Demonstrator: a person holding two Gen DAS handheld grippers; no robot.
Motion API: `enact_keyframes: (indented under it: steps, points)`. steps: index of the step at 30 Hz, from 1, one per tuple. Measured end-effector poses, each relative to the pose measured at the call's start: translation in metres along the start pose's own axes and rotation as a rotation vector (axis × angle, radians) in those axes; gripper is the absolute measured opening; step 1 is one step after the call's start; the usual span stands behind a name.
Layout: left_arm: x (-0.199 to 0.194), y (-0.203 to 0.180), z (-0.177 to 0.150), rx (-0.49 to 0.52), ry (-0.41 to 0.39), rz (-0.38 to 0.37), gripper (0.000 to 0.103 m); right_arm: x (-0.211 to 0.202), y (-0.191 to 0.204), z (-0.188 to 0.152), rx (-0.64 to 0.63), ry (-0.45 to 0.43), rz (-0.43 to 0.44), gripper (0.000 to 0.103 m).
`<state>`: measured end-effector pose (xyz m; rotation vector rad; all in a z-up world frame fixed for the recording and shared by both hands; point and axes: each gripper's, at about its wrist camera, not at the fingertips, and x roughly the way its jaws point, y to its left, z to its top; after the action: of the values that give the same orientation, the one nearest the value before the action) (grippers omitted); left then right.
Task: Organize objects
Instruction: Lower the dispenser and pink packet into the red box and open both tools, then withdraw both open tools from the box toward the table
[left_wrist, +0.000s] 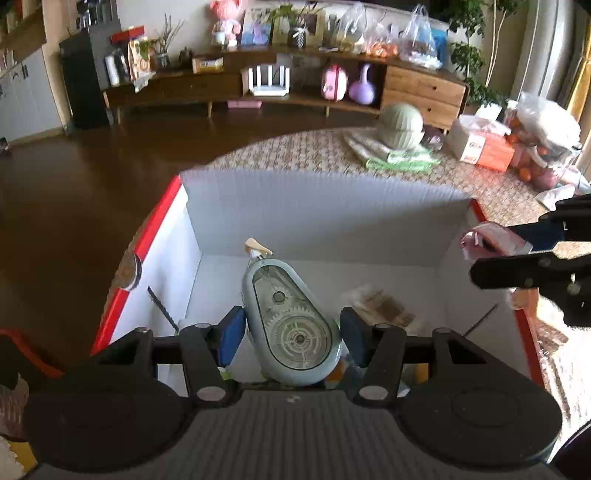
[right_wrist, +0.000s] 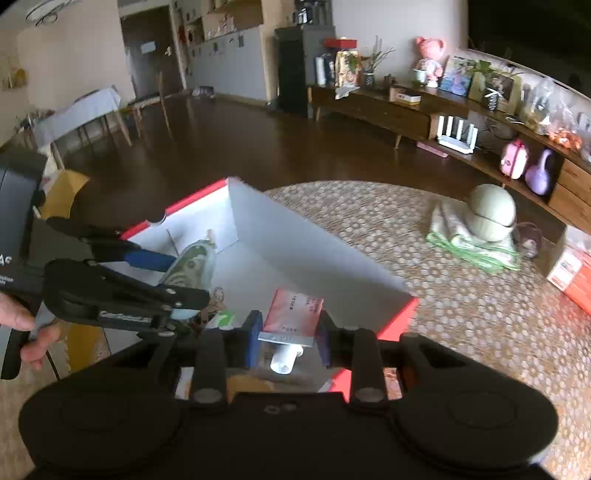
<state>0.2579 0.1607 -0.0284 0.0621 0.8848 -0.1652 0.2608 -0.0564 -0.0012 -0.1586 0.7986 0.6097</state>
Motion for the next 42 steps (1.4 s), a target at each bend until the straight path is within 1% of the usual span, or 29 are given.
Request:
enact_keyframes:
  steps: [4, 8, 12, 15, 16, 17, 19, 20, 24, 26, 28, 33, 38, 39, 41, 42]
  points:
    - [0.013, 0.002, -0.002, -0.005, 0.038, -0.007, 0.056, 0.018, 0.010, -0.001, -0.016, 0.031, -0.002, 0.030]
    - [0.023, 0.000, -0.004, -0.007, 0.071, -0.011, 0.056, 0.025, 0.019, -0.005, -0.036, 0.052, -0.009, 0.030]
    - [0.025, 0.000, -0.005, -0.016, 0.078, -0.016, 0.056, 0.025, 0.022, -0.008, -0.052, 0.061, -0.013, 0.034]
    - [0.020, 0.002, -0.005, -0.030, 0.069, -0.012, 0.064, 0.020, 0.024, -0.011, -0.059, 0.060, -0.011, 0.038]
    - [0.019, 0.003, -0.005, -0.036, 0.065, -0.010, 0.069, 0.018, 0.024, -0.011, -0.060, 0.058, -0.010, 0.038]
    - [0.016, 0.003, -0.005, -0.041, 0.059, -0.008, 0.070, 0.016, 0.023, -0.011, -0.058, 0.054, -0.011, 0.039]
    - [0.009, 0.001, -0.005, -0.044, 0.044, -0.009, 0.071, 0.005, 0.022, -0.012, -0.052, 0.045, -0.009, 0.044]
    - [0.004, -0.001, -0.005, -0.042, 0.036, -0.010, 0.071, -0.001, 0.020, -0.013, -0.048, 0.035, -0.008, 0.045]
    - [-0.019, -0.012, -0.005, -0.027, -0.006, 0.000, 0.071, -0.032, 0.012, -0.018, -0.031, 0.006, -0.009, 0.047]
    - [-0.031, -0.018, -0.004, -0.018, -0.027, -0.007, 0.071, -0.051, 0.007, -0.022, -0.025, -0.010, -0.016, 0.048]
    - [-0.045, -0.026, -0.005, -0.012, -0.047, -0.010, 0.071, -0.068, 0.002, -0.026, -0.015, -0.022, -0.028, 0.051]
    - [-0.073, -0.052, -0.012, 0.008, -0.087, -0.049, 0.071, -0.109, -0.015, -0.045, 0.023, -0.059, -0.063, 0.054]
    - [-0.094, -0.085, -0.023, 0.039, -0.119, -0.099, 0.071, -0.142, -0.033, -0.070, 0.060, -0.083, -0.121, 0.060]
    - [-0.097, -0.092, -0.026, 0.039, -0.123, -0.110, 0.072, -0.148, -0.037, -0.076, 0.071, -0.087, -0.133, 0.062]
    - [-0.102, -0.107, -0.030, 0.049, -0.133, -0.130, 0.082, -0.159, -0.046, -0.087, 0.096, -0.090, -0.151, 0.064]
    - [-0.104, -0.115, -0.032, 0.055, -0.141, -0.138, 0.082, -0.163, -0.051, -0.092, 0.108, -0.090, -0.162, 0.064]
